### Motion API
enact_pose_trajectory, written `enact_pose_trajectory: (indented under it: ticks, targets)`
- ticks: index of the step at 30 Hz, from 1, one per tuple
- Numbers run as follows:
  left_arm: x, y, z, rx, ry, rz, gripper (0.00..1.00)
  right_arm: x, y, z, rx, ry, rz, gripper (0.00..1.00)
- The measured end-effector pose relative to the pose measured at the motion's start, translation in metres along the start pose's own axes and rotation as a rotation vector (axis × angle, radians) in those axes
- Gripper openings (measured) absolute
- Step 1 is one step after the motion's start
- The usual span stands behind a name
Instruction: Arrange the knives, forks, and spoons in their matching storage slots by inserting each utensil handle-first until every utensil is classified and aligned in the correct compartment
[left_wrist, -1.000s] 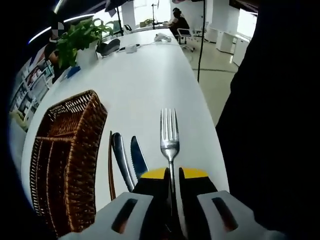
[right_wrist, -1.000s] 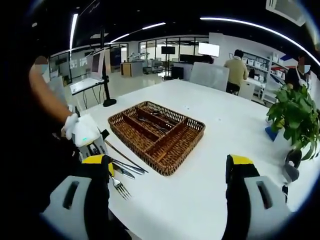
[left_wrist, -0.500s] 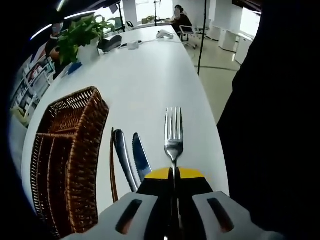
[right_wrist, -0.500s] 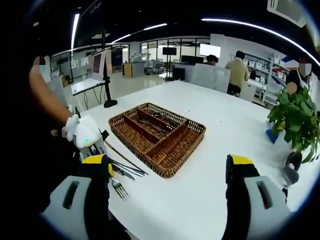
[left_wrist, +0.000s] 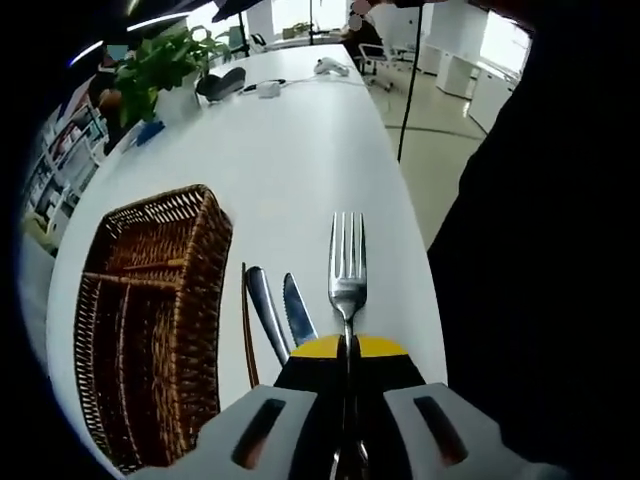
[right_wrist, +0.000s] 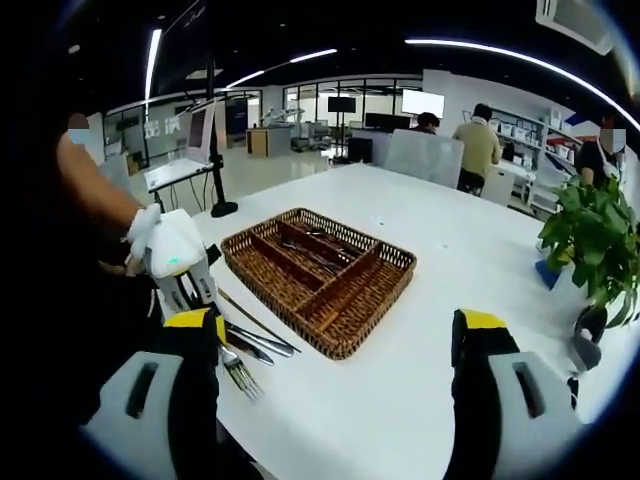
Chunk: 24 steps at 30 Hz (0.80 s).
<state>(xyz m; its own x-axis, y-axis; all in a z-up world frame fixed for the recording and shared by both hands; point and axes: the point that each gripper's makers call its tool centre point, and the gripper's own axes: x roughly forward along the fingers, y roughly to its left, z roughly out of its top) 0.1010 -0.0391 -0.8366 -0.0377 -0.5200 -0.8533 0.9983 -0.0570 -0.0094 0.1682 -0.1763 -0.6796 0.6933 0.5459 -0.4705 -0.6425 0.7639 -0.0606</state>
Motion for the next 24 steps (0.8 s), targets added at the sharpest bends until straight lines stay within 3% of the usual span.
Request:
enact_pose_trajectory:
  ticks: [12,24]
  targets:
    - [-0.018,0.006,-0.004,0.003,0.020,0.016,0.00,0.002,0.005,-0.011,0.029,0.039,0.008,1.00]
    - [-0.050,0.020,0.004,0.020,0.045,0.054,0.01,-0.002,0.008,-0.018,0.005,0.065,0.010,1.00]
